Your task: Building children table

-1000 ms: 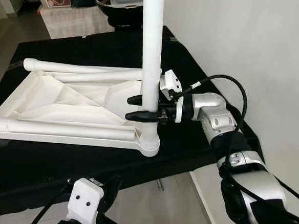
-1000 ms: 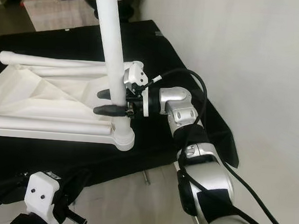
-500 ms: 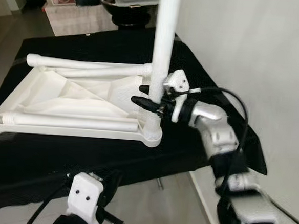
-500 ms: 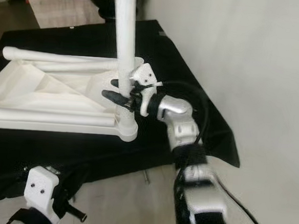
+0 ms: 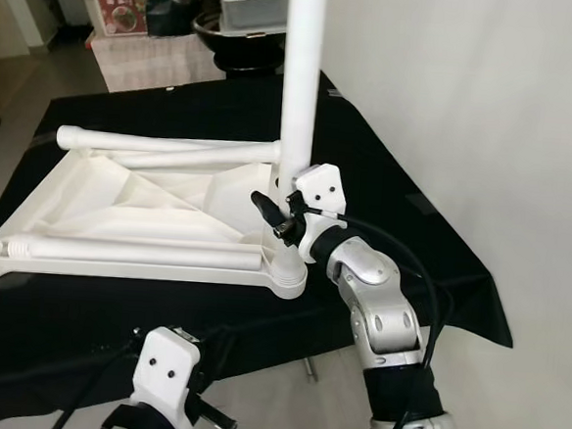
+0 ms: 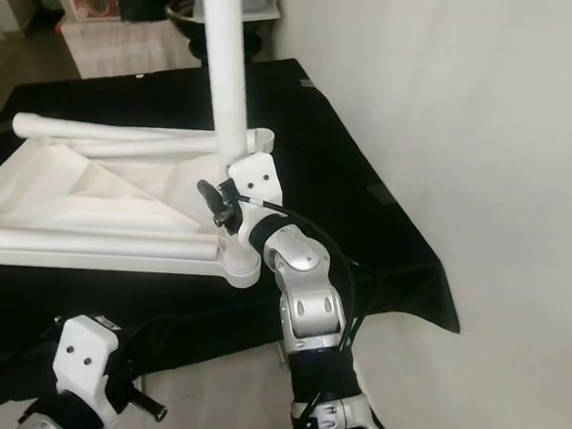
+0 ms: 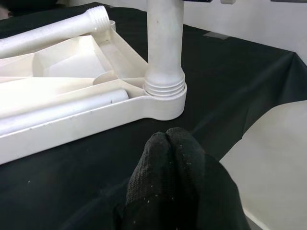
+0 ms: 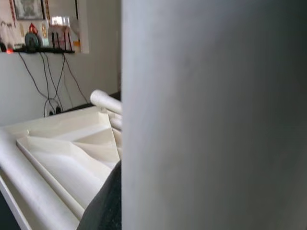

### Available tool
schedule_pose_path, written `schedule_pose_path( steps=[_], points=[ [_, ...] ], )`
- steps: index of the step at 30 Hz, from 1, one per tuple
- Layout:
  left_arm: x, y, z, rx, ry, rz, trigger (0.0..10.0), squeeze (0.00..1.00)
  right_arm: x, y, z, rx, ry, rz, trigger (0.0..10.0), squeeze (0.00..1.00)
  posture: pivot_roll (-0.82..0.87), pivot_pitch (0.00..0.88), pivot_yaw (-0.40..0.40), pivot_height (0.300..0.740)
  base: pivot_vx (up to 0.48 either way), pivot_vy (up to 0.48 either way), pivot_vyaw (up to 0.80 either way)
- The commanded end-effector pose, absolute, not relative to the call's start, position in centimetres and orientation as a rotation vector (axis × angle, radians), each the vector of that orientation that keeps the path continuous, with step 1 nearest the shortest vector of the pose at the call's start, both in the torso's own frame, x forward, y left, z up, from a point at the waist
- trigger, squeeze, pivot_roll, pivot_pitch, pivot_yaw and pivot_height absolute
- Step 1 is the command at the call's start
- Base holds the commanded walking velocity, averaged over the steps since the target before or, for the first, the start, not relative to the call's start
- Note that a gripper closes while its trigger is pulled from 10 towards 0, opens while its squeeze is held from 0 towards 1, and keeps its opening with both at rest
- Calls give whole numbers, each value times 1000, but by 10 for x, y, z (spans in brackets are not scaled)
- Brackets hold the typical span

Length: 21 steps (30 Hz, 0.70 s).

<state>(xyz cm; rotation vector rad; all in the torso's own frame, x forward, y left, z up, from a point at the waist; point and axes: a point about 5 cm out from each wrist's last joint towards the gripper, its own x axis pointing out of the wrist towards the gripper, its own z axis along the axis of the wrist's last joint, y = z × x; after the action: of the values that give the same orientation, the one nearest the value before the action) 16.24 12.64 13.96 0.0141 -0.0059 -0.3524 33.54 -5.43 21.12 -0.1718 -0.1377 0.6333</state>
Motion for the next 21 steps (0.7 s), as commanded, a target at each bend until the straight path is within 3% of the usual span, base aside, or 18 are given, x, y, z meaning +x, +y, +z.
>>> schedule_pose_path(
  steps=[1,3,4,8,10,11,12,13,15,21],
  points=[
    [162,131,133,19,31,-336,10000,0,336,-60,204,-255,-103,585,10000,0,51,89,42,740,0,0,0],
    [162,131,133,19,31,-336,10000,0,336,-60,204,-255,-103,585,10000,0,51,89,42,740,0,0,0],
    [161,131,133,18,31,-337,10000,0,337,-63,208,-259,-107,636,10000,1000,52,90,39,740,0,0,0],
    [161,131,133,17,31,-339,10000,0,338,-65,212,-246,-106,717,10000,1000,55,93,36,740,0,0,0],
    [158,129,134,11,32,-342,10000,0,340,-68,218,-260,-121,941,10000,1000,67,106,30,740,0,0,0],
    [158,129,134,11,32,-342,10000,0,340,-68,218,-260,-121,941,10000,1000,67,106,30,740,0,0,0],
    [156,128,135,9,32,-344,10000,0,337,-68,217,-285,-121,1066,10000,0,74,117,31,740,0,0,0],
    [156,128,135,9,32,-344,10000,0,337,-68,217,-285,-121,1066,10000,0,74,117,31,740,0,0,0],
    [152,126,137,6,32,-347,10000,0,336,-69,212,-334,-103,1265,10000,0,87,131,29,740,0,0,0],
    [142,124,143,-16,25,-366,10000,0,345,-70,205,-307,-27,1393,10000,0,113,176,33,740,0,0,0]
  ],
)
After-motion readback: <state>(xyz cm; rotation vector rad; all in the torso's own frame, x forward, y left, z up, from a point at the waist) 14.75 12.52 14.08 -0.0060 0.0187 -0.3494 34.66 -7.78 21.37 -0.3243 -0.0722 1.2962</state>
